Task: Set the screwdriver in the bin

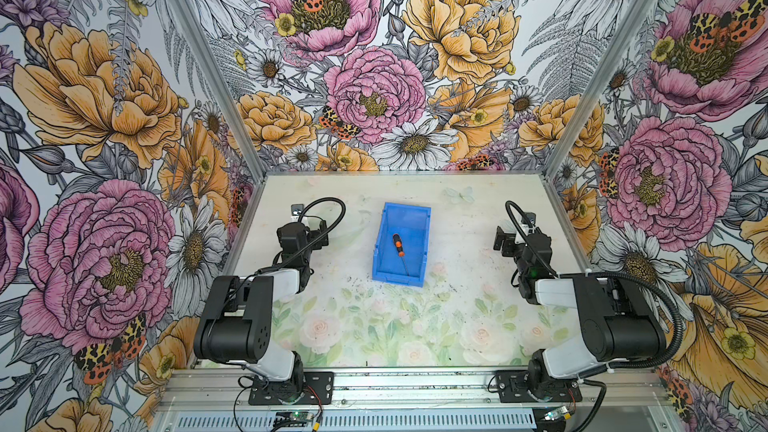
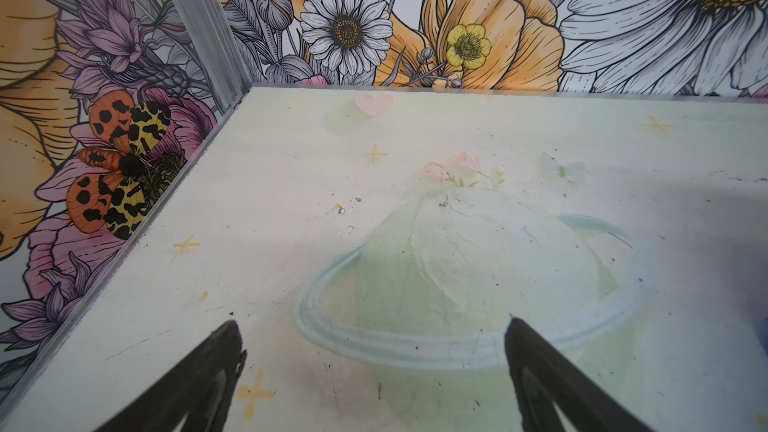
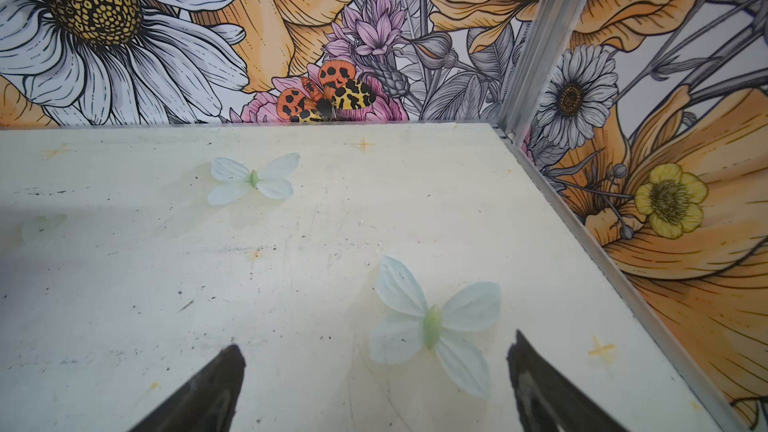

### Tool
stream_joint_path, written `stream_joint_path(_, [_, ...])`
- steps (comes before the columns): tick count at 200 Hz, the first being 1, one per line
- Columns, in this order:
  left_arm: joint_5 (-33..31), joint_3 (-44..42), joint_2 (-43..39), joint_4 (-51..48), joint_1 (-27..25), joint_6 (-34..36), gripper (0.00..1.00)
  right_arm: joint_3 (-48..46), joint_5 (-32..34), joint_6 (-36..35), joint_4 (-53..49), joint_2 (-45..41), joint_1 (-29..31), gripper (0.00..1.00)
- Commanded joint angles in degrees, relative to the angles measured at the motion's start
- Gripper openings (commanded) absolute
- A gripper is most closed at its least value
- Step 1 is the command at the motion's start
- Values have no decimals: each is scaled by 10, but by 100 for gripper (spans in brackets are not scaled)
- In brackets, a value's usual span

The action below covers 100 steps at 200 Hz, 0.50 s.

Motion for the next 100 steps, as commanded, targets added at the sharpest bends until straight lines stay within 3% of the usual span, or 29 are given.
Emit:
stream_joint_path(1, [29, -31, -12, 61, 14, -14, 99, -1, -9, 9, 18, 6, -4, 99])
stream_joint_path(14, [40, -69, -12, 121, 21, -19, 99, -1, -9, 9, 17, 7, -4, 100])
stream_joint_path(25, [36, -112, 22, 254, 20, -17, 99, -1, -10, 9, 16, 6, -4, 99])
stream_joint_path(37, [14, -101, -3, 186, 23, -32, 99, -1, -9, 8, 17, 7, -4, 99])
stream_joint_path(100, [12, -95, 9, 197, 9, -13, 99, -1, -8, 8, 18, 7, -4, 100])
